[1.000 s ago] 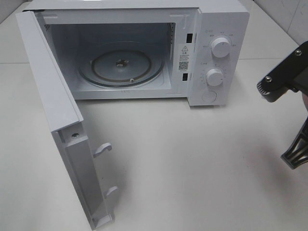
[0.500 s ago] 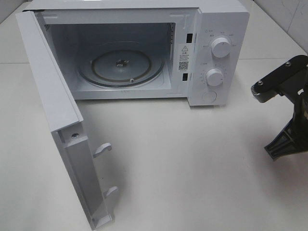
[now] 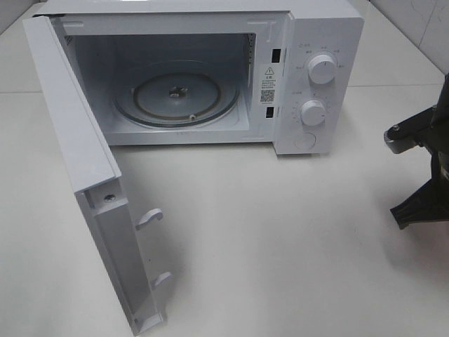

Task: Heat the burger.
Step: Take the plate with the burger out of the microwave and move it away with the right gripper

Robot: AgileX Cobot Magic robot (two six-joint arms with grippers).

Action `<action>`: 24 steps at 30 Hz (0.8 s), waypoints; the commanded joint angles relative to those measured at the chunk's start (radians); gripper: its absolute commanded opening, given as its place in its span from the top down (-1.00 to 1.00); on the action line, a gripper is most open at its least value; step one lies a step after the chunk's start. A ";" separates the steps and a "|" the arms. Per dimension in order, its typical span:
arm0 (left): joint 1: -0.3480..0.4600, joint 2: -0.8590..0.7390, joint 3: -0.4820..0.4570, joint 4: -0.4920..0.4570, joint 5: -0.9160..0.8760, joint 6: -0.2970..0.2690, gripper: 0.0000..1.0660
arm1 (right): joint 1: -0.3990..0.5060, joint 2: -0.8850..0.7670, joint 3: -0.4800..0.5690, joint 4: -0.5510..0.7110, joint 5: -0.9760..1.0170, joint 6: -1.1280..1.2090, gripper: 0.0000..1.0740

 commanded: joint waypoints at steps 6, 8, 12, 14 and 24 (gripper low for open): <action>0.002 -0.014 0.000 0.003 -0.004 0.001 -0.88 | -0.086 0.119 -0.004 -0.091 -0.010 0.097 0.89; 0.002 -0.014 0.000 0.003 -0.004 0.001 -0.88 | -0.104 0.160 -0.004 -0.091 -0.014 0.128 0.87; 0.002 -0.014 0.000 0.003 -0.004 0.001 -0.88 | -0.108 0.196 -0.004 -0.095 -0.014 0.163 0.84; 0.002 -0.014 0.000 0.003 -0.004 0.001 -0.88 | -0.108 0.214 -0.004 -0.095 -0.014 0.177 0.82; 0.002 -0.014 0.000 0.003 -0.004 0.001 -0.88 | -0.105 0.192 -0.006 -0.069 -0.015 0.172 0.53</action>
